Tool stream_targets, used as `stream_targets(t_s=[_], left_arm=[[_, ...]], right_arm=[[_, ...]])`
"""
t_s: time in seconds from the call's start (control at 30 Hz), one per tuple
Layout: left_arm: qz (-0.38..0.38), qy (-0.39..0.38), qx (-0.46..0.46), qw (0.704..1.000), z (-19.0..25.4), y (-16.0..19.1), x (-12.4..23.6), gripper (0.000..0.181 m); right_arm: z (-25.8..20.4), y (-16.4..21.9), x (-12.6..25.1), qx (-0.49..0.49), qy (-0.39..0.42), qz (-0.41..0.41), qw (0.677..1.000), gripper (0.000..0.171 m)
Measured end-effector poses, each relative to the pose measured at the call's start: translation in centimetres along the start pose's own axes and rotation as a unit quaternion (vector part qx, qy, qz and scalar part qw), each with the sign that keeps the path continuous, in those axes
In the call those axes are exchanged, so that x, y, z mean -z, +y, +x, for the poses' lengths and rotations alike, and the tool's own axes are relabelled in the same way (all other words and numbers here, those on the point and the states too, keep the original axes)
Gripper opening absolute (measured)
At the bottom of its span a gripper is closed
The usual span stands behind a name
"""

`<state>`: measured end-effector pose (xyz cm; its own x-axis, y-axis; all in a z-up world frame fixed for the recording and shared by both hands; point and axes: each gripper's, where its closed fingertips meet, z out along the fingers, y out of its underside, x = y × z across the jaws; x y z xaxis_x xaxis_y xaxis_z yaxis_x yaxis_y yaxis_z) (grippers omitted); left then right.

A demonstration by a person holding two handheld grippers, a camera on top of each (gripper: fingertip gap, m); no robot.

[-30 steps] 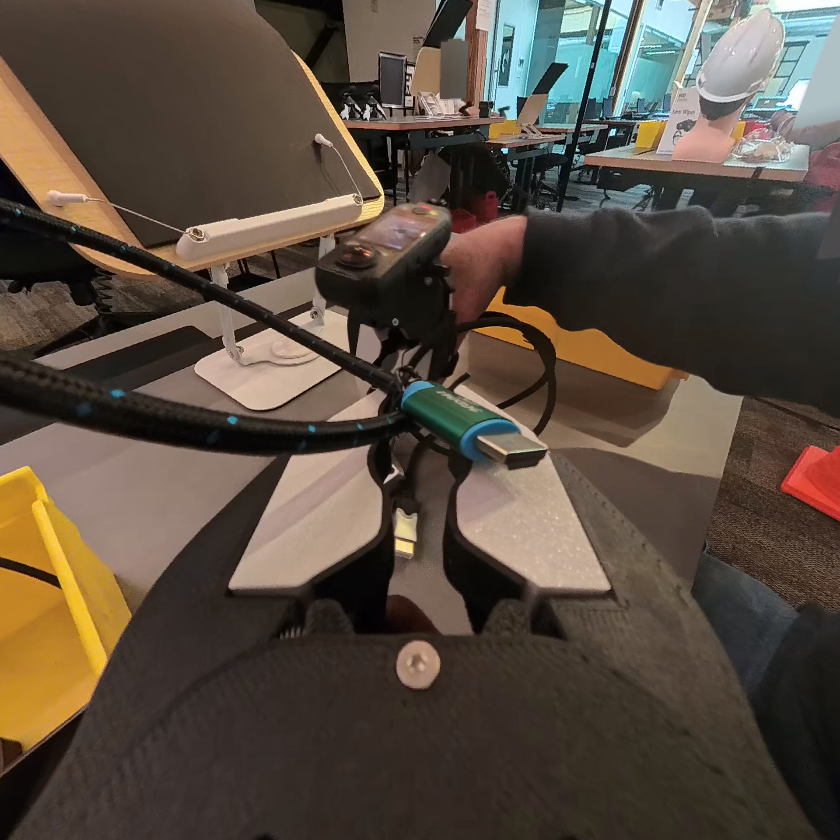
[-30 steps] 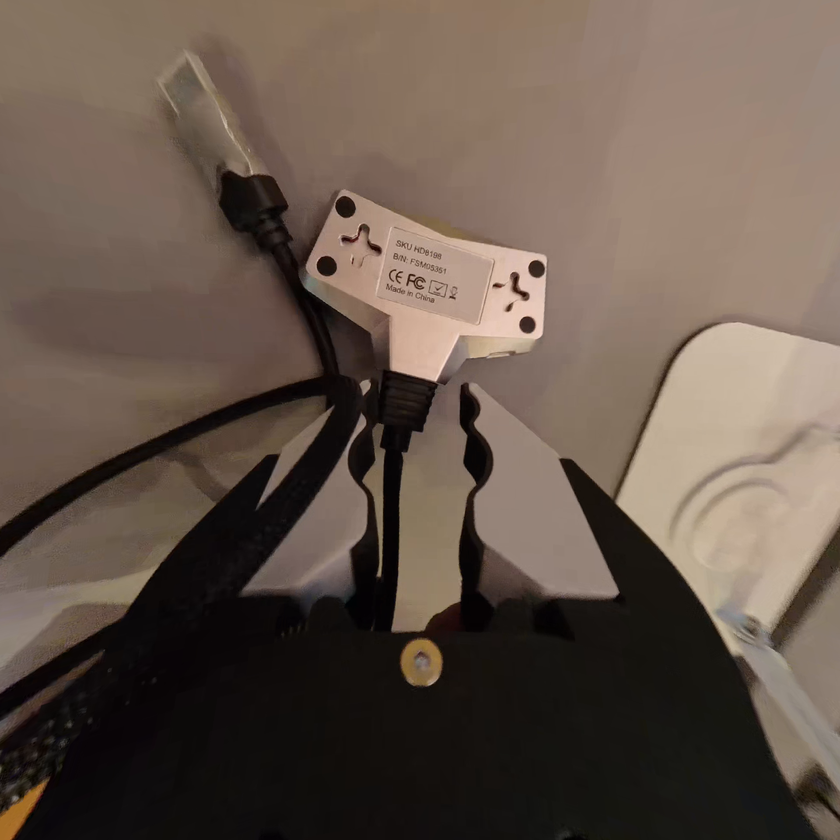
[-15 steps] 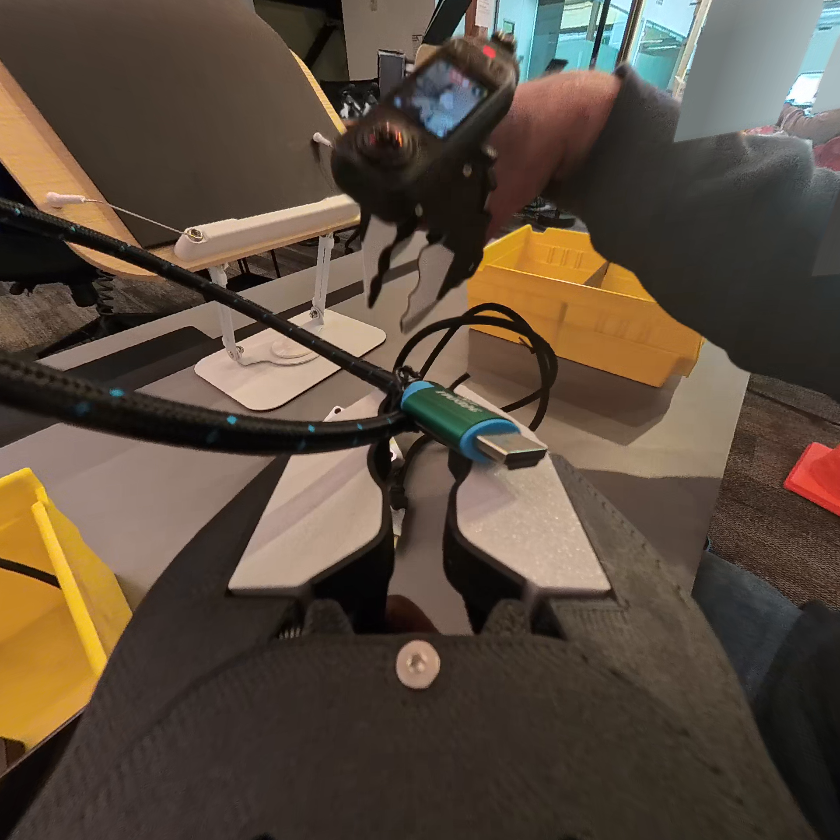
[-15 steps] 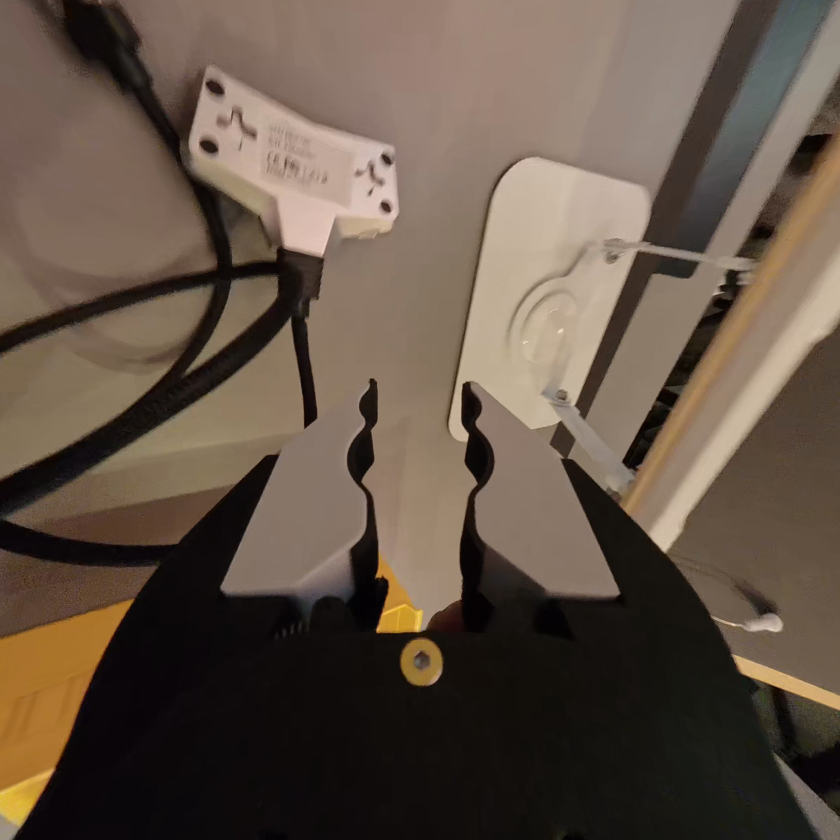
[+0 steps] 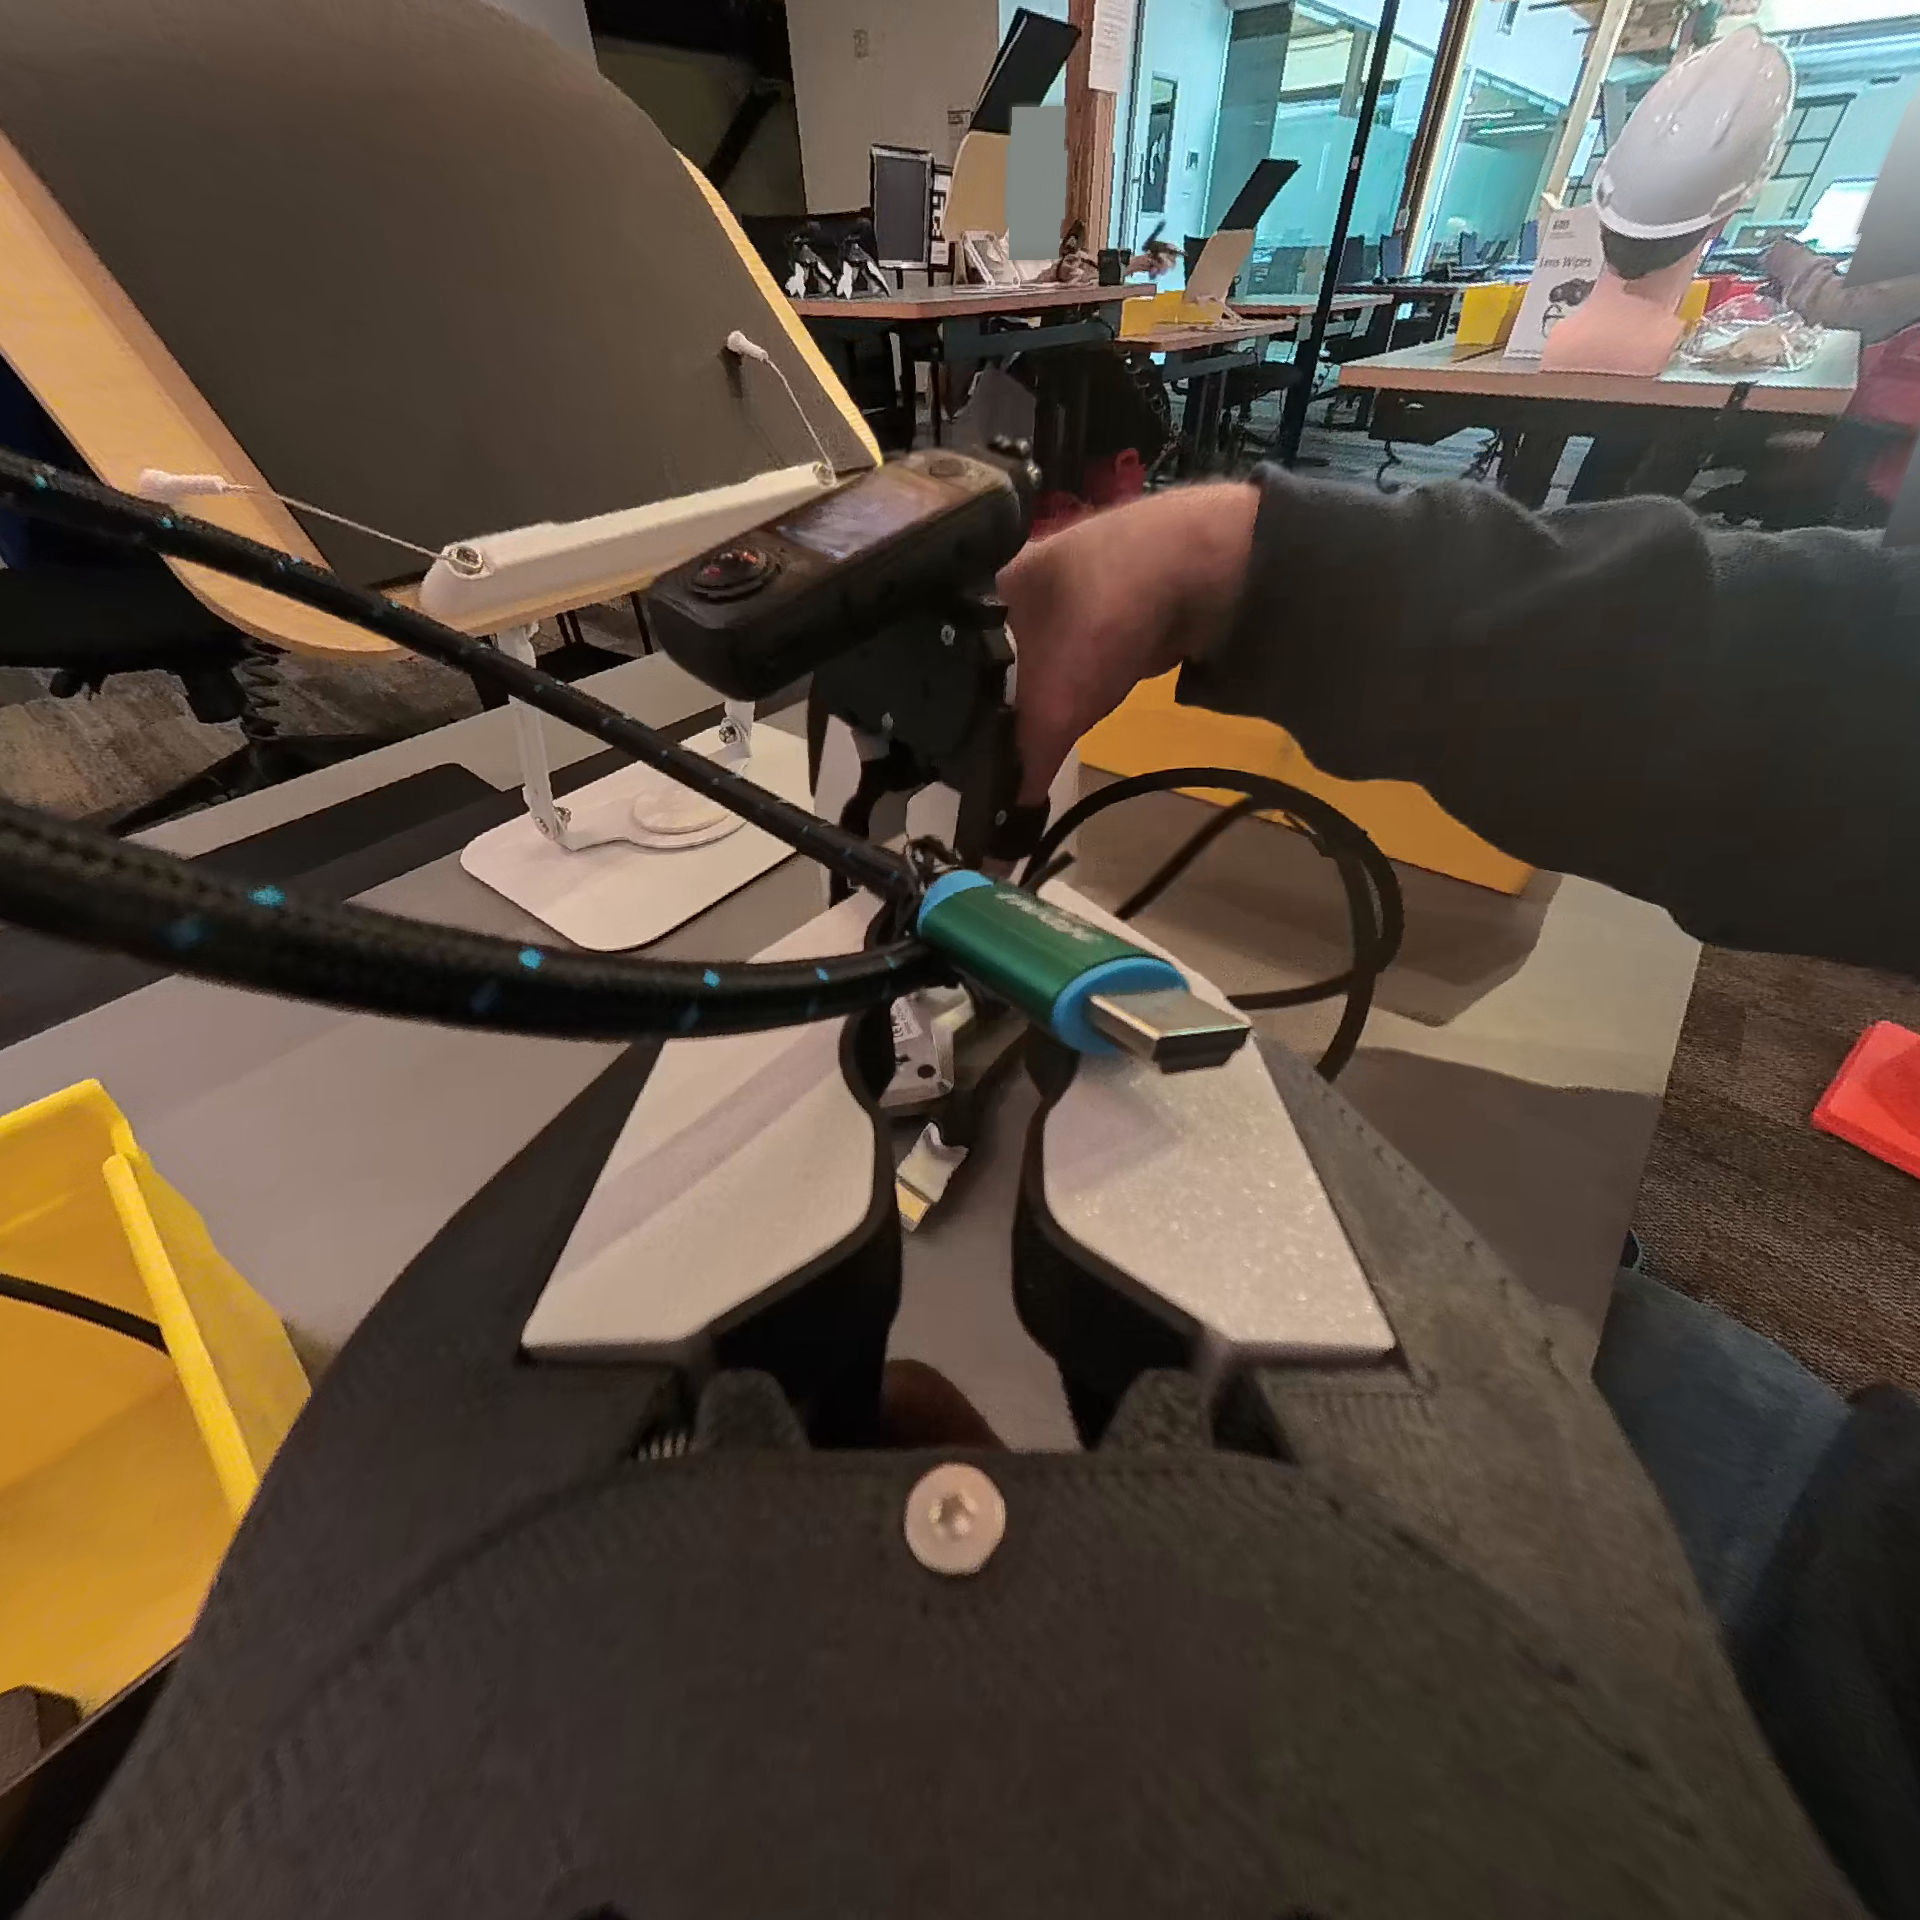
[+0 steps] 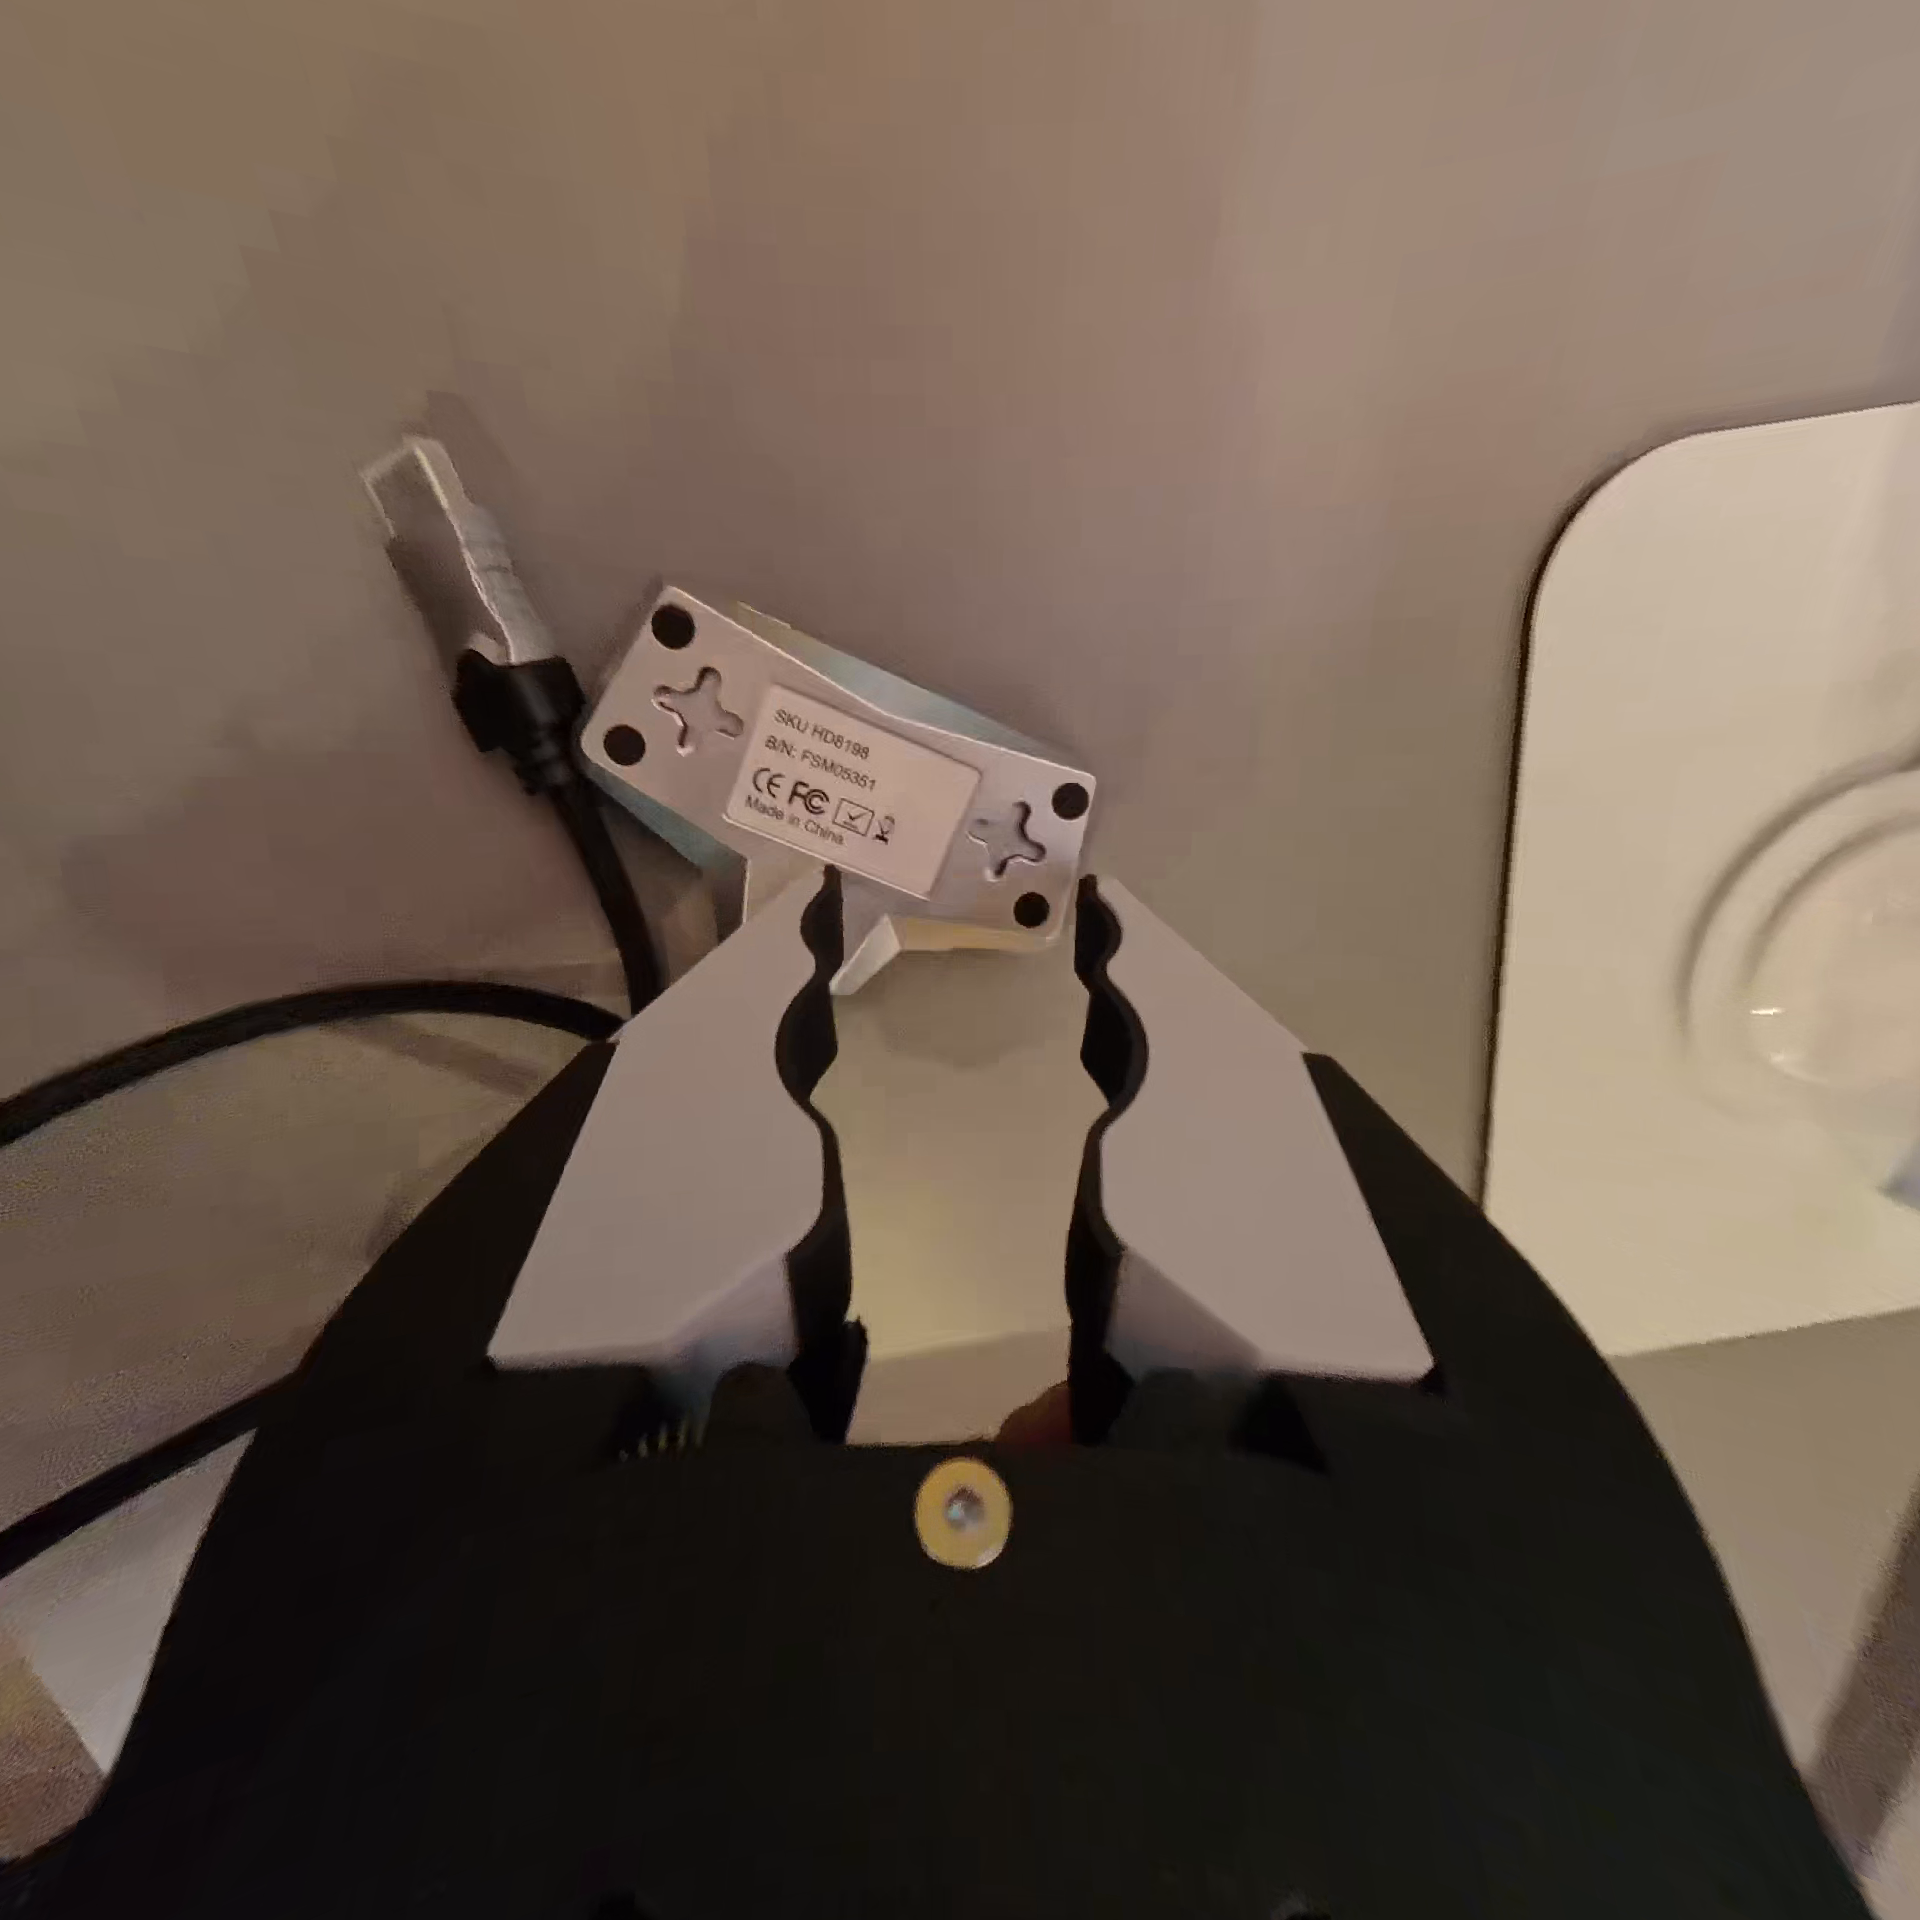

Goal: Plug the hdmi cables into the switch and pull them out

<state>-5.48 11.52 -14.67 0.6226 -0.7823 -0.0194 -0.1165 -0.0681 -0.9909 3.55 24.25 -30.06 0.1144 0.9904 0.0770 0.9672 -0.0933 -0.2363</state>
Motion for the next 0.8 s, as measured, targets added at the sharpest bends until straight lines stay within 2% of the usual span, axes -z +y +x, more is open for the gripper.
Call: stream_targets(t_s=[0.13, 0.3, 0.5, 0.57, 0.67, 0.8], left_arm=[[-0.002, 0.001, 0.001, 1.000, 0.1, 0.2, -0.1, 0.020], [-0.005, 0.002, 0.003, 1.000, 0.1, 0.4, -0.3, 0.020], [-0.006, 0.005, 0.000, 1.000, 0.5, 0.4, -0.3, 0.020], [-0.004, 0.004, -0.002, 1.000, 0.5, 0.2, -0.2, 0.020], [-0.001, 0.005, -0.001, 1.000, 0.4, 0.0, -0.1, 0.020], [-0.002, 0.007, 0.000, 1.000, 0.6, 0.1, -0.2, 0.020]], right_arm=[[-0.2, 0.2, 0.4, -0.007, 0.006, 0.014, 1.000, 0.045], [-1.0, -0.7, 3.5, -0.025, 0.028, 0.024, 0.999, 0.036], [-3.1, 2.1, -0.1, -0.033, -0.003, -0.078, 0.996, 0.053], [-3.1, 2.5, -1.0, -0.040, 0.003, -0.082, 0.996, 0.051], [-3.3, 2.0, -1.5, -0.073, 0.000, -0.040, 0.997, 0.035], [-3.4, 1.6, -1.6, -0.077, 0.003, 0.014, 0.997, 0.033]])
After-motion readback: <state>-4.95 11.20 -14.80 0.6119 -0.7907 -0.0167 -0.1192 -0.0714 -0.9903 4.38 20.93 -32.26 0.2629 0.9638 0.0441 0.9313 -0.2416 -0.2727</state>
